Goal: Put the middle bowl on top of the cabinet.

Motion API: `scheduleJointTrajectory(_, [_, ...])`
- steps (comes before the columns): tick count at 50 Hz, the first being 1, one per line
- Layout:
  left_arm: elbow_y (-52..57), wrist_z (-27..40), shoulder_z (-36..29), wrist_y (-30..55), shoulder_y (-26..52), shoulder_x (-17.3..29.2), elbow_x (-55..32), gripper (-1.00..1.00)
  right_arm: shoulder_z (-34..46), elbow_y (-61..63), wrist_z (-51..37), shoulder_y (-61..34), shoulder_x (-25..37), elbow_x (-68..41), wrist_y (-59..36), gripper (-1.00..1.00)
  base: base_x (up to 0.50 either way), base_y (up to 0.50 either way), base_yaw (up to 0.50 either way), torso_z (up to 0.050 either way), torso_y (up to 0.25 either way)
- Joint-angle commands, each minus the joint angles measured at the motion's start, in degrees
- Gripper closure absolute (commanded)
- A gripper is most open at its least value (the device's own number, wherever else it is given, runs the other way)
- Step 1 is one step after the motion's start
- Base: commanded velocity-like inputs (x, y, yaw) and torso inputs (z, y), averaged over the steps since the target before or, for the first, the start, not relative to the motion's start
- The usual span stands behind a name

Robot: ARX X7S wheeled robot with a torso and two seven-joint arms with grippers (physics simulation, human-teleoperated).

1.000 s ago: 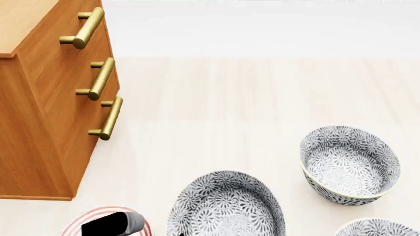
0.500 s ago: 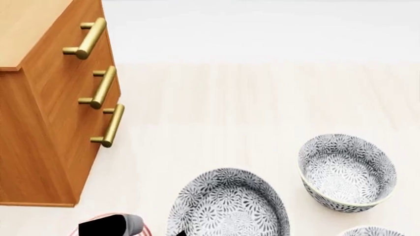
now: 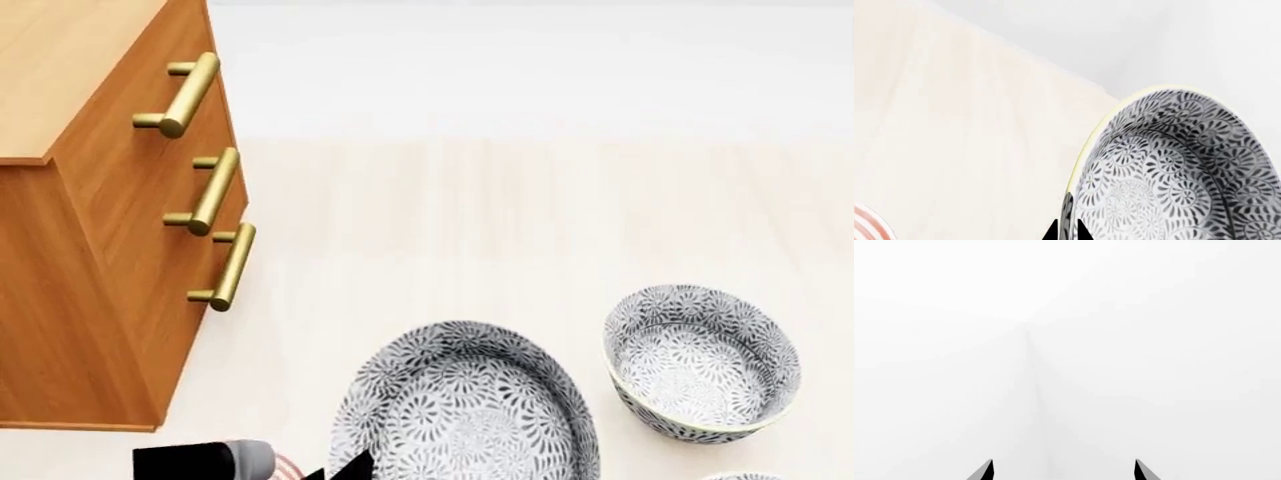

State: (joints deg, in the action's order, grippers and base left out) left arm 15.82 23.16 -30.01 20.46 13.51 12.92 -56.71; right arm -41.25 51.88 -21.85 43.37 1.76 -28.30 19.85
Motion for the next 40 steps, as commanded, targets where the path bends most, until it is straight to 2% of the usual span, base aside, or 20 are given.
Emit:
scheduleJointTrajectory(1, [7.89, -0.78, 0.77, -1.48, -1.91, 0.65, 1.93, 1.0, -1.22, 0.36, 1.61, 0.93, -1.0, 1.6, 0.84, -1.0, 0.0, 0.0, 0.0, 0.037, 0.227])
scheduleJointTrajectory(6, [11.27, -0.53, 0.06, -1.28, -2.08, 1.6, 2.33, 1.0, -1.43, 0.36, 1.7, 1.13, -1.18, 1.27, 1.21, -1.0, 0.0, 0.0, 0.0, 0.038, 0.221])
scheduleJointTrajectory(11, [19.05, 3.22, 0.79, 0.01, -0.35, 3.76, 3.09, 1.0, -1.39, 0.17, 1.65, 1.07, -1.15, 1.29, 1.41, -1.0, 0.0, 0.0, 0.0, 0.041, 0.206])
scheduleJointTrajectory(13, [25.85, 6.28, 1.76, 2.86, 2.97, 6.17, 0.71, 1.0, -0.99, 0.19, 1.45, 0.92, -1.05, 1.71, 1.31, -1.0, 0.0, 0.0, 0.0, 0.048, 0.144])
scheduleJointTrajectory(16, [30.08, 9.04, 2.78, 5.17, 5.96, 7.89, -2.28, 1.0, -0.39, 0.35, 1.06, 0.84, -1.0, 2.41, 1.25, -1.0, 0.0, 0.0, 0.0, 0.029, 0.075])
scheduleJointTrajectory(22, [32.8, 12.76, 4.11, 7.57, 10.4, 9.09, -6.1, 1.0, 0.63, 0.67, 0.11, 0.74, -0.85, 3.45, 1.15, -1.0, 0.0, 0.0, 0.0, 0.0, 0.0])
scheduleJointTrajectory(26, [35.36, 18.22, 5.16, 10.21, 15.46, 9.58, -8.86, 1.0, 1.76, 1.07, -1.01, 0.35, -0.49, 4.69, 0.56, -1.0, 0.0, 0.0, 0.0, 0.0, 0.0])
scheduleJointTrajectory(33, [36.7, 28.3, 7.88, 12.14, 26.3, 10.27, -22.47, 1.0, 2.55, 1.36, -1.96, 0.36, -0.36, 5.42, 0.43, -1.0, 0.0, 0.0, 0.0, 0.0, 0.0])
scheduleJointTrajectory(37, [36.04, 39.79, 9.49, 12.88, 37.14, 11.71, -32.37, 1.0, 3.44, 1.86, -2.7, 0.23, -0.23, 6.3, -0.06, -1.0, 0.0, 0.0, 0.0, 0.0, 0.0])
scheduleJointTrajectory(40, [33.77, 46.02, 10.13, 12.42, 44.5, 12.35, -39.29, 1.0, 3.88, 2.05, -3.06, 0.29, -0.27, 6.74, -0.04, -1.0, 0.0, 0.0, 0.0, 0.0, 0.0])
